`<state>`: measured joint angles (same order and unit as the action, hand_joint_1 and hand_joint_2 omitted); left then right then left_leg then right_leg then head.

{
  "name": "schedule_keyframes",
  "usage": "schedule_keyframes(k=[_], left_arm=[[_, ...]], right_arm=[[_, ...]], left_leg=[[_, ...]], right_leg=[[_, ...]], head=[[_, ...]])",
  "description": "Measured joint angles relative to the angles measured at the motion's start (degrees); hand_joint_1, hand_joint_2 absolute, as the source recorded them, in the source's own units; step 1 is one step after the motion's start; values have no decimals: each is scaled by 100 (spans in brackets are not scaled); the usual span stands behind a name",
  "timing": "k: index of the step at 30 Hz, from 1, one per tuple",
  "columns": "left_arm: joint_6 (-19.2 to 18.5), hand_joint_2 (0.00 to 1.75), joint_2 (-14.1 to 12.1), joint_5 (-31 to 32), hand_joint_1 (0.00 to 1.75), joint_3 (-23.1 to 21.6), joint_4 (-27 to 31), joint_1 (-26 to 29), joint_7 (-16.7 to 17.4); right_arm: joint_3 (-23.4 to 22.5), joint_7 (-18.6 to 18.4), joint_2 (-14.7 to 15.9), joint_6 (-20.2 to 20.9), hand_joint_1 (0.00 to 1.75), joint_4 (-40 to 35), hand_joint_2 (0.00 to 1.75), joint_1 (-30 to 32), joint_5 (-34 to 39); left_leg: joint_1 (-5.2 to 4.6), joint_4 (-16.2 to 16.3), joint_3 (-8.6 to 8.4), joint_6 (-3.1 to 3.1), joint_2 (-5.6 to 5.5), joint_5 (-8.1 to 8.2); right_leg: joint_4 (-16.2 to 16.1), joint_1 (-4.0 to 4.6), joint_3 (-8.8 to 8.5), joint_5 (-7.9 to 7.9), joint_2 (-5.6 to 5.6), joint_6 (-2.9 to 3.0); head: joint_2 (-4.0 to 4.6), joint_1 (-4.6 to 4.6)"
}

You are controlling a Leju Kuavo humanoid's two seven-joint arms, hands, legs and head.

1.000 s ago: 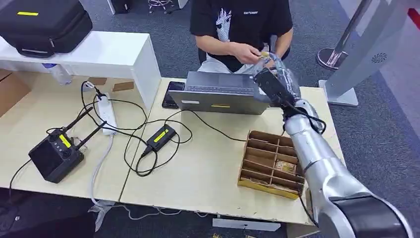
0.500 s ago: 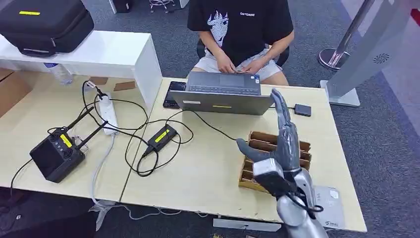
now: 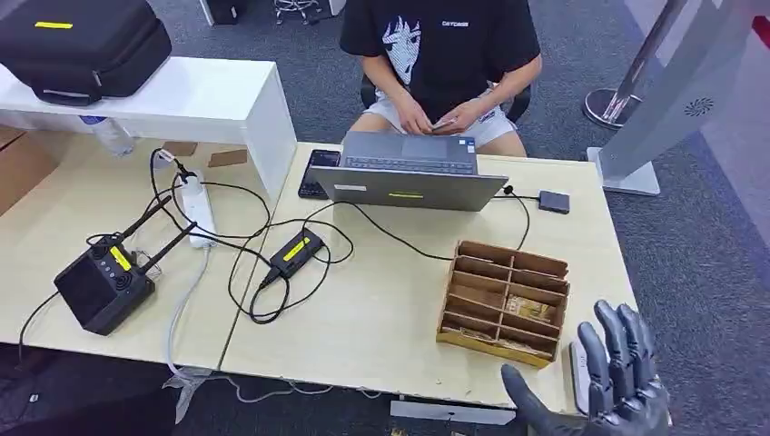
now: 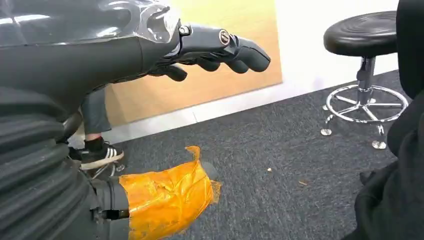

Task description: Pass the card to the sensor for recognition and then transmit it.

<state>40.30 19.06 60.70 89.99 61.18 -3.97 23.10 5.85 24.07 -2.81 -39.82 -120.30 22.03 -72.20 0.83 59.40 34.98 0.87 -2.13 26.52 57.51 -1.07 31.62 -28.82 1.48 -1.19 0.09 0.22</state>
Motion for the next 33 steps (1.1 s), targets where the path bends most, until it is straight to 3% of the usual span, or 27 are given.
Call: schedule_keyframes(k=[4,8,11,19,25,32,33], left_arm=[[0,175,2,37,0,0,0,-2,-59],[0,175,2,44,0,0,0,-2,-96],[0,175,7,46,0,0,-4,-2,-214],[0,175,7,-52,0,0,-33,-1,-516],[0,175,7,-72,0,0,-52,-2,-595],[0,175,7,-114,0,0,-52,-2,-599],[0,175,7,-116,0,0,-52,-2,-599]], right_arm=[[-572,-320,-281,0,0,136,175,27,-905],[-887,-457,-385,2,0,335,175,30,-1128],[-950,-984,-366,109,0,916,175,-101,-1550],[-660,-2453,56,688,0,2564,175,-766,-1757],[-249,-2854,366,752,0,3341,175,-1072,-1623],[67,-3036,574,743,0,3589,175,-1165,-1512],[102,-3051,590,741,37,3602,175,-1171,-1481]], left_leg=[[-1,0,-4,0,3,0],[-3,1,-5,-1,2,-1],[-3,1,-6,-1,6,0],[-3,1,-11,-1,4,-2],[-3,2,-11,-1,2,-2],[-3,1,-9,0,3,0],[-3,1,-9,0,2,0]], right_leg=[[0,-1,-5,0,0,0],[0,-3,-10,1,0,-1],[0,-3,-19,1,3,-1],[0,-2,-22,3,3,-1],[0,-2,-22,3,3,0],[0,-2,-21,1,3,0],[0,-2,-21,1,3,0]], head=[[0,2],[0,4],[0,2],[0,0],[0,2],[0,0],[0,0]])
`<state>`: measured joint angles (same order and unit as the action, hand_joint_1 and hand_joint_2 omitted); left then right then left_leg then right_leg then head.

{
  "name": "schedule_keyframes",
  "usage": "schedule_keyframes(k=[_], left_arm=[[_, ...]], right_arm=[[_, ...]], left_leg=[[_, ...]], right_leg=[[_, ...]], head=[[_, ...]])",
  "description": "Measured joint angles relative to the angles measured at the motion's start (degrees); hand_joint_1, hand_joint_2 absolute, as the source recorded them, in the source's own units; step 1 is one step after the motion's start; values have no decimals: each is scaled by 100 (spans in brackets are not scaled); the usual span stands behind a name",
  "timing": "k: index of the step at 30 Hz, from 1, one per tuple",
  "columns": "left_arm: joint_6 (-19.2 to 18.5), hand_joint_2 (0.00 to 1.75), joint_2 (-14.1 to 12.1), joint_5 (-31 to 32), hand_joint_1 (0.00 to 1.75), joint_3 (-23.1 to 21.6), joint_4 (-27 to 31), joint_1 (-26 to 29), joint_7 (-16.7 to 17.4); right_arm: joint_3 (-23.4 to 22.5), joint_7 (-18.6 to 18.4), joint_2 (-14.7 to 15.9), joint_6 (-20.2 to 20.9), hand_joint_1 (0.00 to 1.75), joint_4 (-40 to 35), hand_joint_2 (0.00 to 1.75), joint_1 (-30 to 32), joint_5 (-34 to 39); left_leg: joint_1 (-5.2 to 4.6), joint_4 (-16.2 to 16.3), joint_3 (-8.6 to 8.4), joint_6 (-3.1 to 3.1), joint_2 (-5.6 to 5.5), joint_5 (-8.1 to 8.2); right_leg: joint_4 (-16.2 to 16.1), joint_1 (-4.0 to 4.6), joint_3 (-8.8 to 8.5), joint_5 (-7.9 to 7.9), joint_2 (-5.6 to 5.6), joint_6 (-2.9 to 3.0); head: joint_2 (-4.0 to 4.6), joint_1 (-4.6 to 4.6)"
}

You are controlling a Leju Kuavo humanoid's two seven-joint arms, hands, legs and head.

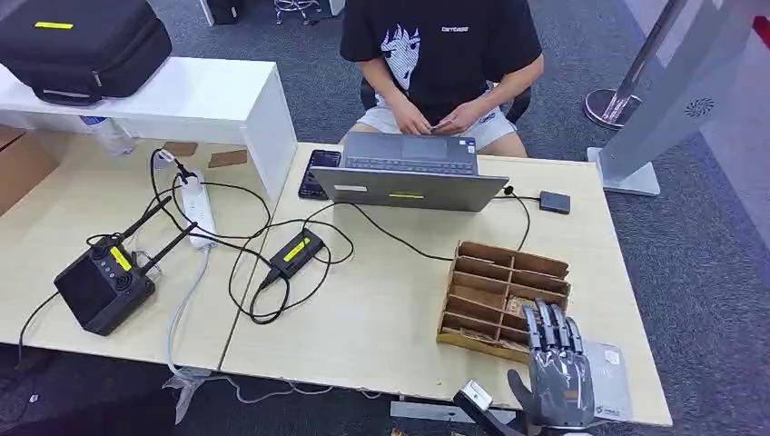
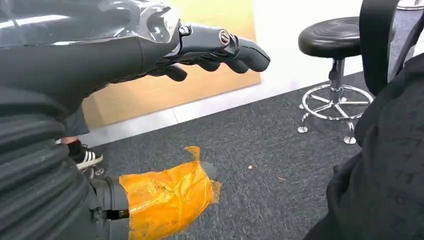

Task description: Pass the card to the sensor for recognition and then transmit it.

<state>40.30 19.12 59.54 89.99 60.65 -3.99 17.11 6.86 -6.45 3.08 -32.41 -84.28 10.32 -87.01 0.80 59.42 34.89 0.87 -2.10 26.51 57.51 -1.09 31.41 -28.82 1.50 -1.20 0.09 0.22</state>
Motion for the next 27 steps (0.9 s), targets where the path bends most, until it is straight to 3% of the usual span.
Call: schedule_keyframes(k=[1,3,7,12,14,16,22,24,27], left_arm=[[0,175,0,0,0,0,0,0,0],[0,175,0,-7,0,0,0,0,0],[0,175,0,-13,0,0,-2,0,0],[0,175,0,-11,0,0,-11,0,0],[0,175,0,-11,0,0,-15,0,0],[0,175,0,-11,0,0,-22,0,0],[0,175,0,-18,0,0,-50,0,-52],[0,175,0,-15,0,0,-61,0,-52],[0,175,0,-11,0,0,-63,1,-3]], right_arm=[[28,-13,15,-2,134,11,175,-5,50],[98,-31,50,-2,159,35,175,-16,146],[190,-55,114,0,164,57,175,-27,238],[295,-138,192,4,157,79,175,-34,302],[321,-190,221,20,159,83,175,-39,343],[343,-260,245,83,175,94,175,-73,350],[376,-570,323,293,175,188,175,-221,205],[385,-625,343,200,175,219,175,-266,131],[402,-710,354,-248,175,216,175,-236,-4]], left_leg=[[0,0,0,0,0,0],[0,0,0,0,0,0],[0,0,0,0,0,0],[0,0,0,0,0,0],[0,0,0,0,0,0],[0,0,-2,0,1,0],[0,0,-11,0,1,0],[0,0,-12,0,0,0],[-1,0,-8,-1,-5,0]], right_leg=[[0,0,0,0,0,0],[0,0,0,0,0,0],[0,0,-1,0,0,0],[0,0,-1,0,0,0],[0,0,-1,0,0,0],[0,0,-1,0,0,0],[0,0,0,0,0,0],[0,0,-1,-1,0,-1],[0,-1,-5,0,-2,-1]], head=[[0,2],[0,0],[0,0],[0,2],[0,0],[0,2],[0,2],[0,2],[0,0]])
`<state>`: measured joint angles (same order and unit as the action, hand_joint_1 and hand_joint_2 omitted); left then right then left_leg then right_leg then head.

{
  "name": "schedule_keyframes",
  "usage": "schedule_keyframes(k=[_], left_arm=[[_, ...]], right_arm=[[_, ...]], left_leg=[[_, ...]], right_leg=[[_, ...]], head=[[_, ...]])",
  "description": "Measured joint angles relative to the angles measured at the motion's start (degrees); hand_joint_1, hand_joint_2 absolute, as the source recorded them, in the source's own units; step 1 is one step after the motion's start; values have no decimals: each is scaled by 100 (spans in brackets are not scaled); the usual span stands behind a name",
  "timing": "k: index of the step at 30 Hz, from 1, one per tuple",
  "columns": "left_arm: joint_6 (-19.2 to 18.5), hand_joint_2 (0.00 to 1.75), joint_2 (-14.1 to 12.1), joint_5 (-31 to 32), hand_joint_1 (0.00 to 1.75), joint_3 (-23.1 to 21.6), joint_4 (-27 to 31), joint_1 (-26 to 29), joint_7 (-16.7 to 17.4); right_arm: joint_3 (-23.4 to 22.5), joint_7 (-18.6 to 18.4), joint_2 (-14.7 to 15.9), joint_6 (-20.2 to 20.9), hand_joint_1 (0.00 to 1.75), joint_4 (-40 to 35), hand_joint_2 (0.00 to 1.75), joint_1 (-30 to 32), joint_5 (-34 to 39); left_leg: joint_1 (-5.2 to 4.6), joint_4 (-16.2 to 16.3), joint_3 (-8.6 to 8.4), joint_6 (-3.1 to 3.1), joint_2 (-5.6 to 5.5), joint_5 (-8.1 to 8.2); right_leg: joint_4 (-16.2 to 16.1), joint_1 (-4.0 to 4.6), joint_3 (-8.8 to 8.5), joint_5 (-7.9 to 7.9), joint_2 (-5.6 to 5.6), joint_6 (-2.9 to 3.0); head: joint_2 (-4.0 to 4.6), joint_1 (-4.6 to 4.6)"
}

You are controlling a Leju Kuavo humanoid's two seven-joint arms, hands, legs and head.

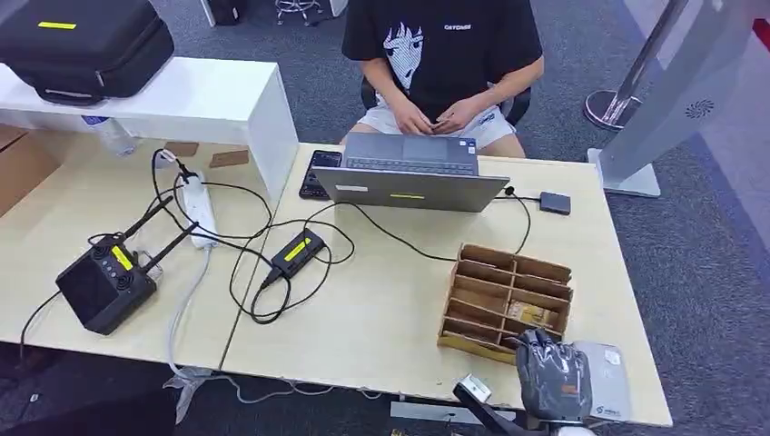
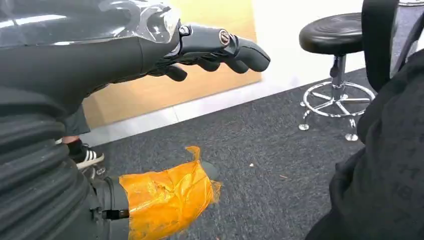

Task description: Pass the card to the sensor for recognition and then transmit it.

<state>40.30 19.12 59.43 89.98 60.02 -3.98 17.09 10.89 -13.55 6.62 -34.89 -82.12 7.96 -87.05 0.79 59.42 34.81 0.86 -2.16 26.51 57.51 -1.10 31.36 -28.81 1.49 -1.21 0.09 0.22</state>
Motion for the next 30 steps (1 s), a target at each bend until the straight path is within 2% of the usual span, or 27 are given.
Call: schedule_keyframes(k=[3,6,9,11,16,18,22,25,27,30], left_arm=[[0,175,0,31,0,0,0,0,105],[0,175,-2,83,0,0,0,-1,180],[0,175,-2,118,0,0,0,-1,221],[0,175,-2,125,0,0,0,0,245],[0,175,-2,133,0,2,0,0,239],[0,175,0,116,0,2,0,-4,176],[0,175,0,46,0,2,0,-3,-13],[0,175,0,-44,0,2,-9,-5,-324],[-2,175,2,-74,0,2,-35,-9,-564],[-2,175,4,-125,0,0,-116,-11,-927]], right_arm=[[33,-16,0,-401,175,-313,175,92,-245],[31,118,15,-465,175,-1002,175,144,-278],[-39,450,-15,-486,175,-1765,175,181,-278],[-147,748,-140,-491,175,-2325,175,227,-278],[-273,1167,-628,-530,175,-3450,175,235,-267],[-262,1336,-784,-528,175,-3672,175,215,-136],[-173,1838,-977,-521,175,-3549,175,-8,194],[-142,2138,-1093,-504,175,-2952,175,-575,529],[-65,2054,-1099,-449,175,-2223,175,-1239,811],[90,1689,-1099,59,175,-1068,175,-2269,1080]], left_leg=[[-1,0,1,0,6,0],[-1,1,0,0,6,0],[0,1,0,0,4,0],[2,0,1,1,4,0],[4,-2,0,1,6,0],[3,-2,-3,1,7,1],[2,-2,-1,1,15,0],[2,-3,-1,1,28,-3],[2,-2,-8,2,41,-10],[2,-1,-3,4,43,-34]], right_leg=[[0,-1,-3,1,2,0],[0,0,0,1,2,0],[0,1,-1,0,1,1],[1,1,0,0,1,1],[2,3,0,-1,2,2],[2,3,-2,-3,2,2],[2,2,-3,-1,5,2],[3,3,-4,11,15,13],[3,2,-1,25,28,6],[4,2,10,47,36,1]], head=[[0,2],[0,-2],[0,2],[0,2],[0,0],[0,2],[0,0],[0,-2],[0,2],[0,0]])
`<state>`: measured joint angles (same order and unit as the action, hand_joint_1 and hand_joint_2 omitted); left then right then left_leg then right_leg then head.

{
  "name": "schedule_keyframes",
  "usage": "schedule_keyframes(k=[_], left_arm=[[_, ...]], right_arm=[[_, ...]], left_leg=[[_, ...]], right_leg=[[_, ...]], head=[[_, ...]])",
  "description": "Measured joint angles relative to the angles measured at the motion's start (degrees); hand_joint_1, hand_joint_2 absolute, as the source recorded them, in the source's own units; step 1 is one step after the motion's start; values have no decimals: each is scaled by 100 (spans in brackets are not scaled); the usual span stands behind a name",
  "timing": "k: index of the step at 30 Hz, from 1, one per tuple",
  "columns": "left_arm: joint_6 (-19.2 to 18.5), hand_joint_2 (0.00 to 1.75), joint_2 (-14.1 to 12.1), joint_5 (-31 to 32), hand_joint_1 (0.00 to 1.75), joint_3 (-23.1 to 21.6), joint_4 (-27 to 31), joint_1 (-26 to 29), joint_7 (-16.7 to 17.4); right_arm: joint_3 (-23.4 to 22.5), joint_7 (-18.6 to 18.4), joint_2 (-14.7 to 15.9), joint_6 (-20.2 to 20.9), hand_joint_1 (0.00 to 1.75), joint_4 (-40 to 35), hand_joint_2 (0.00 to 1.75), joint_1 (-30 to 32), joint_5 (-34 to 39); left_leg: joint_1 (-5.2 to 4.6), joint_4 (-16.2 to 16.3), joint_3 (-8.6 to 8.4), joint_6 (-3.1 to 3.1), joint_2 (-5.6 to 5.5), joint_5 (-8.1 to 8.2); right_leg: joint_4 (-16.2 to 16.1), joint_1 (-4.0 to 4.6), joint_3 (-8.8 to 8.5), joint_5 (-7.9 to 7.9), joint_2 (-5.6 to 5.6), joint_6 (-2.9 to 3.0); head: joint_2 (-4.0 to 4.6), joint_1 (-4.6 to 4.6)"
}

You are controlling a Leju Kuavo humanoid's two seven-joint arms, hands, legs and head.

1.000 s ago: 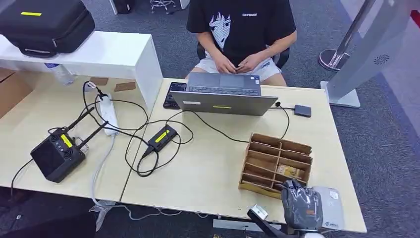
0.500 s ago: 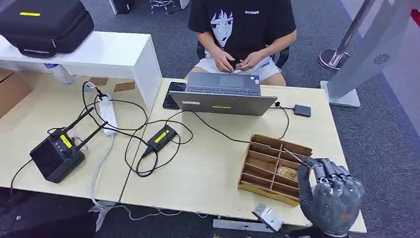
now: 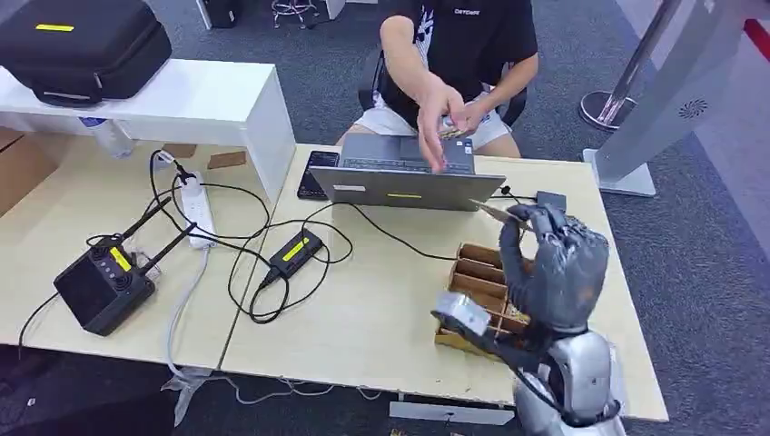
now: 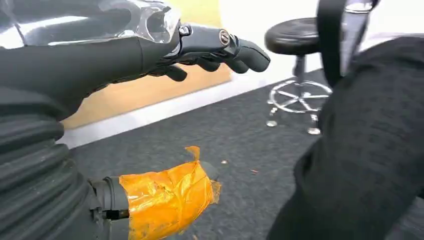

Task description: Pass the card to the sensor for recognition and then transmit it.

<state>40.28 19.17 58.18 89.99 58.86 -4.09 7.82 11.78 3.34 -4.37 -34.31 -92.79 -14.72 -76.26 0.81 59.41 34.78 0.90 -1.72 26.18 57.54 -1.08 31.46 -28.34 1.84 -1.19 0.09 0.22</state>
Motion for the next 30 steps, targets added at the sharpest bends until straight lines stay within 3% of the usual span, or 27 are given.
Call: schedule_keyframes(k=[4,10,11,12,15,17,20,26,30], left_arm=[[0,175,2,-2,0,-2,-101,-5,-361],[0,175,2,46,0,-9,-260,-6,-531],[0,175,2,52,0,-9,-284,-6,-546],[0,175,2,52,0,-9,-299,-5,-548],[0,175,2,48,0,-9,-347,-4,-561],[0,175,2,46,0,-9,-363,-5,-551],[0,175,2,50,0,-11,-363,-4,-493],[2,175,-2,55,0,-9,-363,-2,-369],[2,175,-4,89,0,-9,-358,2,-206]], right_arm=[[118,-404,0,676,175,1399,175,-1395,366],[124,-546,-68,1315,175,3232,175,-2909,1191],[127,-544,-94,1356,80,3479,175,-3066,1267],[127,-522,-116,1385,0,3665,175,-3207,1325],[131,-248,-188,1609,0,4139,175,-3455,1796],[18,213,-282,2159,0,4333,175,-3489,2775],[-223,626,-372,2653,0,4484,175,-3472,3732],[-870,969,-343,3401,0,4562,175,-3305,5179],[-1332,1246,-147,3930,0,4484,175,-3108,6298]], left_leg=[[0,1,11,-6,-5,-22],[0,2,17,-5,-12,-26],[0,2,17,-5,-12,-26],[0,2,18,-5,-13,-26],[1,1,22,-3,-14,-24],[1,1,21,0,-9,-22],[2,1,26,0,-13,-22],[1,2,31,0,-21,-23],[0,4,35,-1,-29,-22]], right_leg=[[4,0,9,15,0,-4],[4,0,12,18,-4,-4],[4,0,13,17,-5,-3],[3,0,15,17,-5,-3],[3,1,19,16,-5,-3],[3,0,23,16,1,-2],[3,0,31,15,-2,-1],[2,-1,32,14,-13,-2],[-1,-2,29,14,-22,-3]], head=[[0,-4],[0,0],[0,4],[0,0],[0,2],[0,0],[0,2],[0,2],[0,2]])
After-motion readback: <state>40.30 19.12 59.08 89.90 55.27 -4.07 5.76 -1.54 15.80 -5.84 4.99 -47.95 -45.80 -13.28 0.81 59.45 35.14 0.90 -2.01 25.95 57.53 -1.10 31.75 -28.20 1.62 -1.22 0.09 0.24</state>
